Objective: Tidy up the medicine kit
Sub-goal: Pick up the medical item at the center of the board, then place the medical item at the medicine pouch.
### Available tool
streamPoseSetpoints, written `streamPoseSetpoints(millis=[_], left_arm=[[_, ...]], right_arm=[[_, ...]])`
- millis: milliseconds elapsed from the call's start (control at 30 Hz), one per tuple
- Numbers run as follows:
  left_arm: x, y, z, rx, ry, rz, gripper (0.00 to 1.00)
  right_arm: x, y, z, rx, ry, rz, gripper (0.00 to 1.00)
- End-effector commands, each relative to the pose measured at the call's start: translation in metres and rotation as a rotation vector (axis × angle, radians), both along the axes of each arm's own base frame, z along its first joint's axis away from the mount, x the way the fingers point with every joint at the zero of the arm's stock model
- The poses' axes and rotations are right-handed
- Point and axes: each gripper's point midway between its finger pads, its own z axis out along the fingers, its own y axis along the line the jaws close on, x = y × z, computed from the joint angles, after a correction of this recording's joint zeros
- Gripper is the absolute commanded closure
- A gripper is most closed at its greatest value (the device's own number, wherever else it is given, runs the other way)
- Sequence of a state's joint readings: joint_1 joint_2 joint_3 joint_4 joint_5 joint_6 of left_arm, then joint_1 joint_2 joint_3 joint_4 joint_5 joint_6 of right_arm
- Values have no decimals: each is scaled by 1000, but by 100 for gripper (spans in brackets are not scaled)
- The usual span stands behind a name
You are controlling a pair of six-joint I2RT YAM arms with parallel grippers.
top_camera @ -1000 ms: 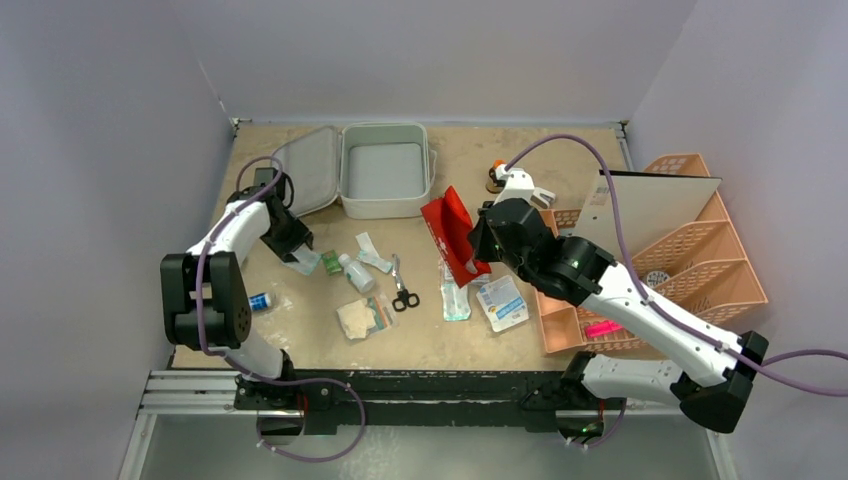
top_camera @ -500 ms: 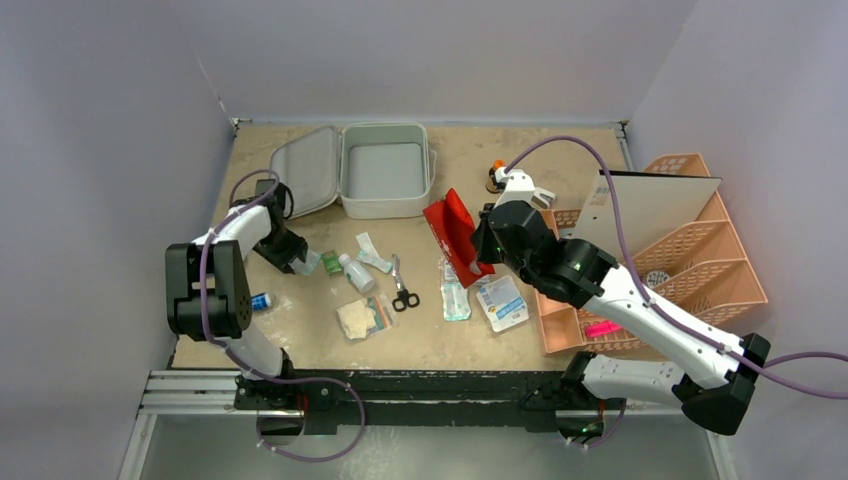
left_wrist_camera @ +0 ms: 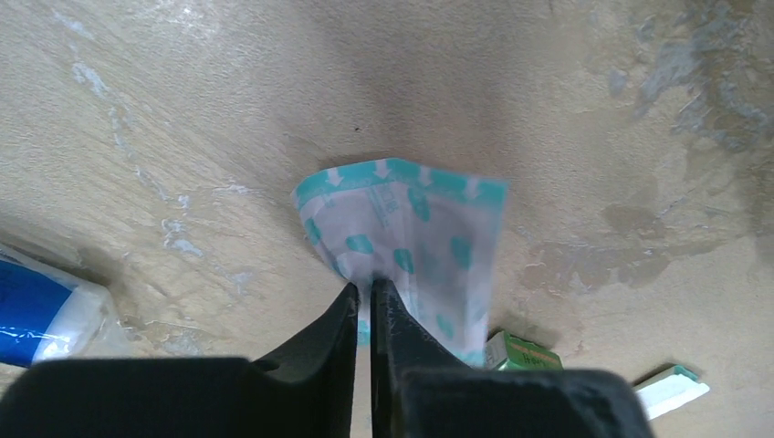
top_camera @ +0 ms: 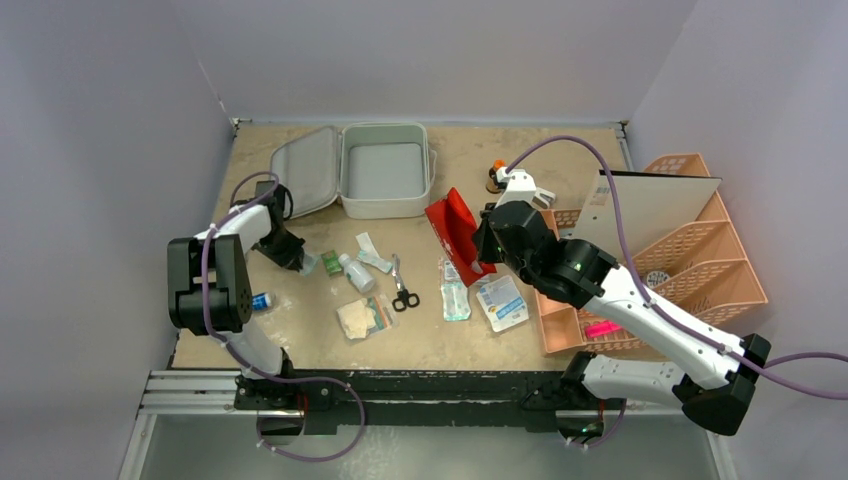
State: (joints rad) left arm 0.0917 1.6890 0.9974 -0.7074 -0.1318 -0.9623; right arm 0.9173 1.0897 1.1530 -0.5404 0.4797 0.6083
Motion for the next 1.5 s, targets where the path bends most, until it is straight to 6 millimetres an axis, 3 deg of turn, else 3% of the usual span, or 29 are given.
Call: streamPoseSetpoints(millis=[0, 167, 467, 633, 800, 1033, 1200, 1467], left_arm=[[-3, 1, -17, -12, 19, 13, 99], [-3, -2, -7, -25, -7, -13, 100], [7, -16, 46, -75, -170, -138, 100], [11, -41, 85, -182, -291, -272, 100], [17, -76, 142, -318, -508, -406, 100], [9, -128, 211, -489, -694, -558, 100], [-7, -179, 242, -590, -746, -724, 100], [-20, -210, 271, -713, -848, -814, 100]], right_arm=[[2, -4, 11, 22, -34, -21, 100], [2, -4, 11, 26, -32, -29, 100], [-1, 3, 1, 41, 13, -19, 100], [2, 15, -8, 45, 51, -11, 100], [6, 32, -13, 67, 88, 3, 100], [14, 68, -19, 119, 155, 36, 100], [18, 89, -23, 160, 204, 46, 100], [21, 106, -30, 256, 270, -8, 100]])
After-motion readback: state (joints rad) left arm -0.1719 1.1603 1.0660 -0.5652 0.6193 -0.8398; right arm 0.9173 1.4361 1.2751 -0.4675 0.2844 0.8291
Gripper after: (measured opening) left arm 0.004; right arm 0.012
